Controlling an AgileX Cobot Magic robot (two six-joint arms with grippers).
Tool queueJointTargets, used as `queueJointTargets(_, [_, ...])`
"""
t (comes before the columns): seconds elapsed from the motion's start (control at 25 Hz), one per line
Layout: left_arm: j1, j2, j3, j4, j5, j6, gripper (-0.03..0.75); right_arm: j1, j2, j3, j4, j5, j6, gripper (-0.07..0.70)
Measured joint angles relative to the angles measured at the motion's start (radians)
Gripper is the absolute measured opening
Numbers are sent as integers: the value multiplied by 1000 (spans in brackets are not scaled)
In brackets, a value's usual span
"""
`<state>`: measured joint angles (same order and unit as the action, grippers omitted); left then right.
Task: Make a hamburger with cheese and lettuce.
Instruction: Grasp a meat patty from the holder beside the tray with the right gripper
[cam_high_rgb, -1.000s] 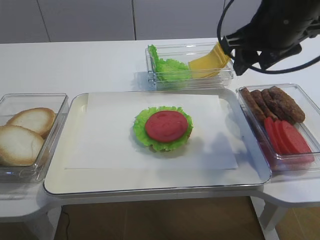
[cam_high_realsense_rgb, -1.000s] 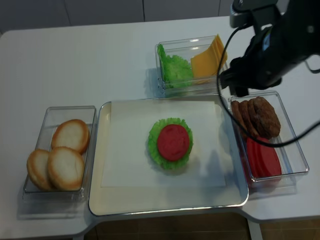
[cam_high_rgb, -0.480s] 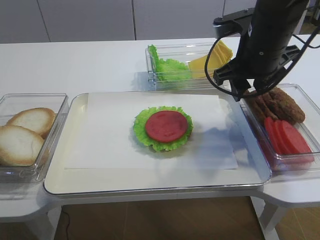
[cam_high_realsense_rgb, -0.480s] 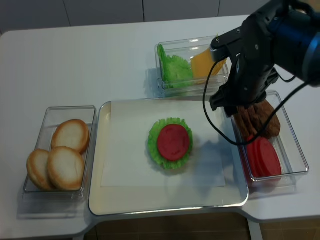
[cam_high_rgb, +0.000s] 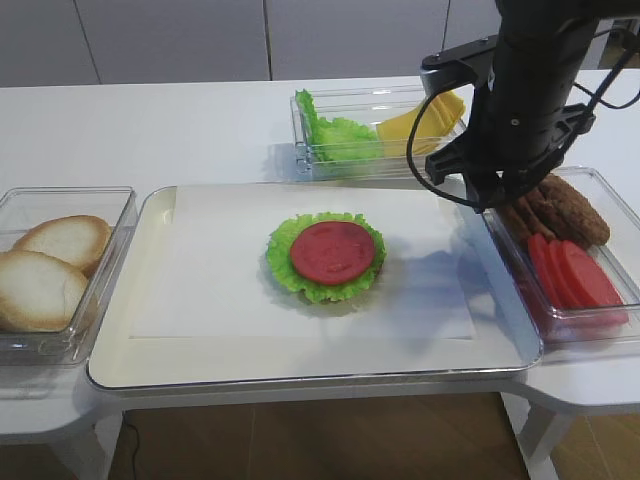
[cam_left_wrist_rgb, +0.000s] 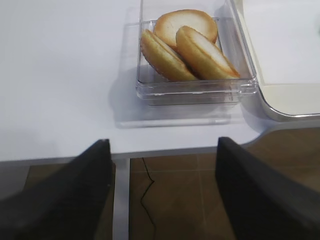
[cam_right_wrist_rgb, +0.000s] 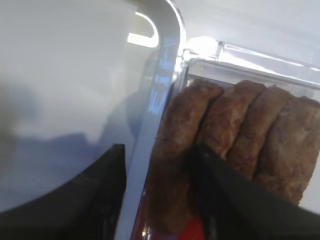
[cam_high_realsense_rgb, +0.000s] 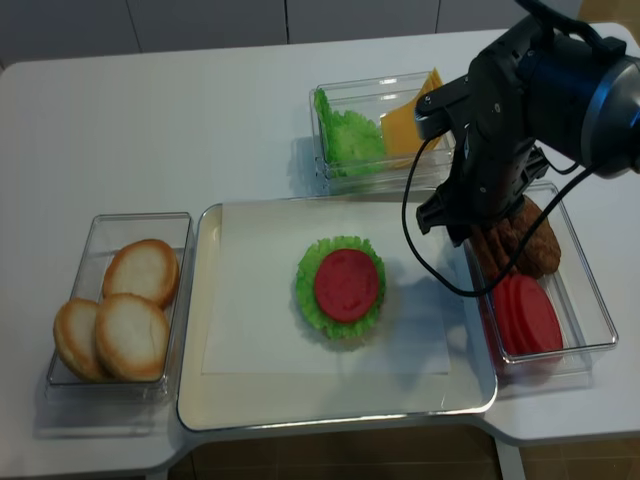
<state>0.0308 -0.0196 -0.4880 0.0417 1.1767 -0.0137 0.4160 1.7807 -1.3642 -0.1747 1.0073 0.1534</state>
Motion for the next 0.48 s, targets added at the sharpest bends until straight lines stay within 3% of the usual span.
queueJointTargets(0.28, [0, 0, 0, 0, 0, 0, 477, 0, 0, 0, -8, -2, 1, 190])
queueJointTargets(0.48, [0, 0, 0, 0, 0, 0, 477, 0, 0, 0, -11, 0, 22, 155])
